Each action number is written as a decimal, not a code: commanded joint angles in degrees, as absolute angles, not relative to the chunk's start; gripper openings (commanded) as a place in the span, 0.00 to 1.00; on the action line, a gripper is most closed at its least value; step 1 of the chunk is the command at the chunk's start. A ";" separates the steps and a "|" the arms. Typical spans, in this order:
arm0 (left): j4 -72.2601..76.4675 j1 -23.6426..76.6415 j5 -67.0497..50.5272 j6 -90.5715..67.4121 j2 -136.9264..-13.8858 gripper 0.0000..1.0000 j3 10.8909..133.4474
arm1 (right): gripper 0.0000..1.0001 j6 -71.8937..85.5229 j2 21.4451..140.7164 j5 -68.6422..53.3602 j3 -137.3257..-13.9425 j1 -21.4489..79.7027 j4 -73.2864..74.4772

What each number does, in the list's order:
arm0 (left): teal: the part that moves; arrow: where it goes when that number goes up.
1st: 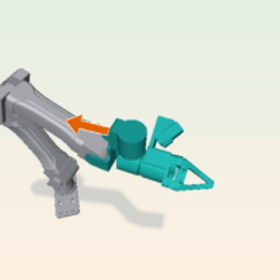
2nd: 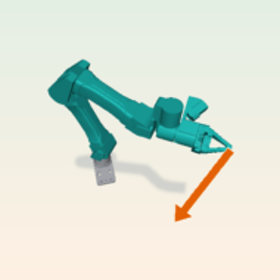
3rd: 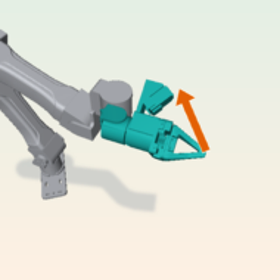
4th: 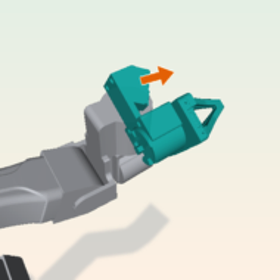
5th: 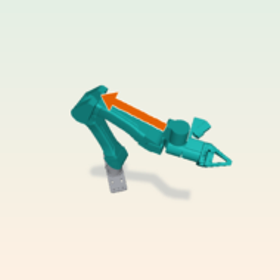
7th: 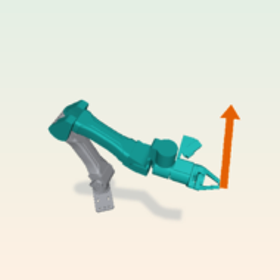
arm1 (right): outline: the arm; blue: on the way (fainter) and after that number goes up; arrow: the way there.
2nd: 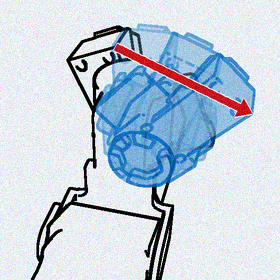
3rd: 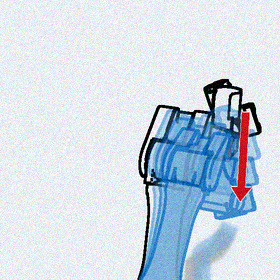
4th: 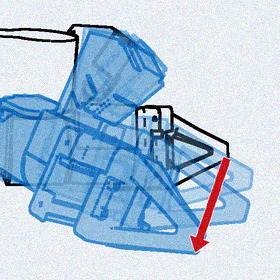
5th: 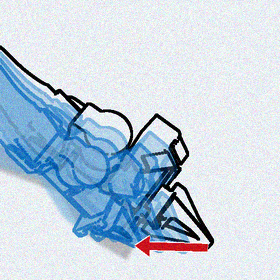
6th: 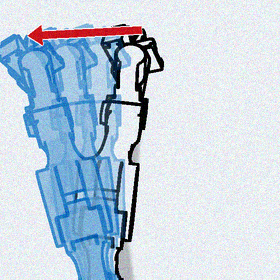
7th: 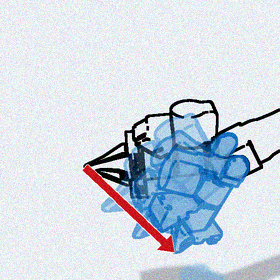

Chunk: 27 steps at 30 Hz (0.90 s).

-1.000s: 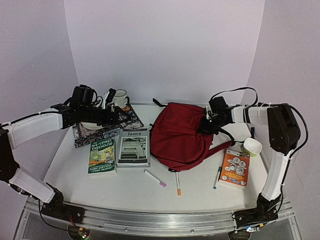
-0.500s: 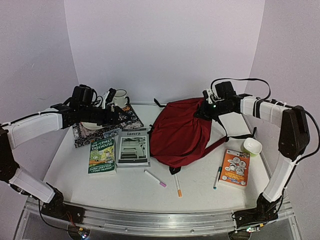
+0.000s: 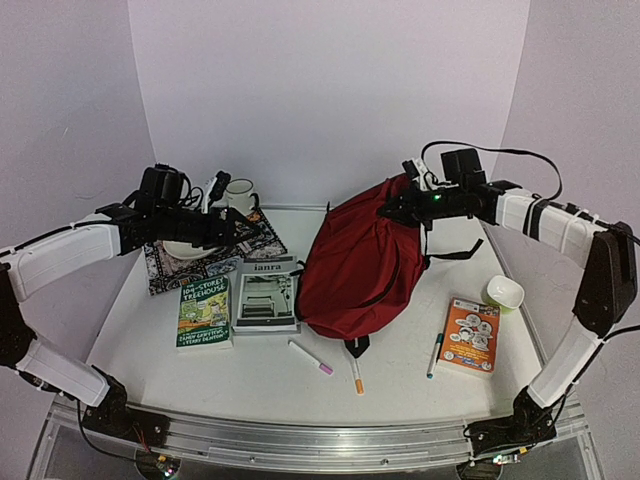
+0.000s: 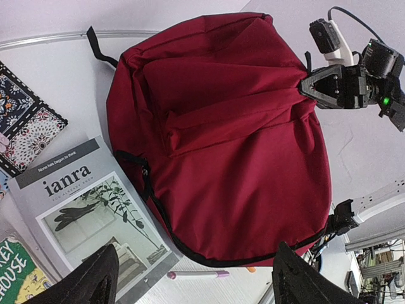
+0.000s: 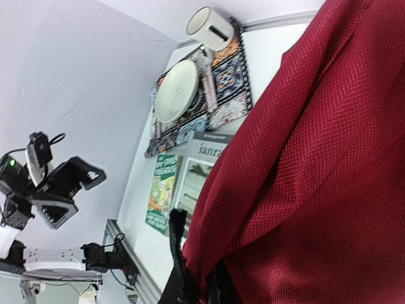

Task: Pack the student bag
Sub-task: Pick up the student bag from the center of the board, then place the student bag on the book.

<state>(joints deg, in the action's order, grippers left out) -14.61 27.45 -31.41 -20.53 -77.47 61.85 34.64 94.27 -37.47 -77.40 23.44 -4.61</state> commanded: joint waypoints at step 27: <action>-15.86 32.18 -25.97 -18.95 -75.04 0.84 65.24 | 0.00 43.99 91.66 -48.77 -87.28 33.42 -24.63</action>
<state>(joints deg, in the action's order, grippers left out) -15.68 32.10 -27.23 -19.49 -77.43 62.67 43.59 90.21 -45.75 -83.22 30.61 -14.58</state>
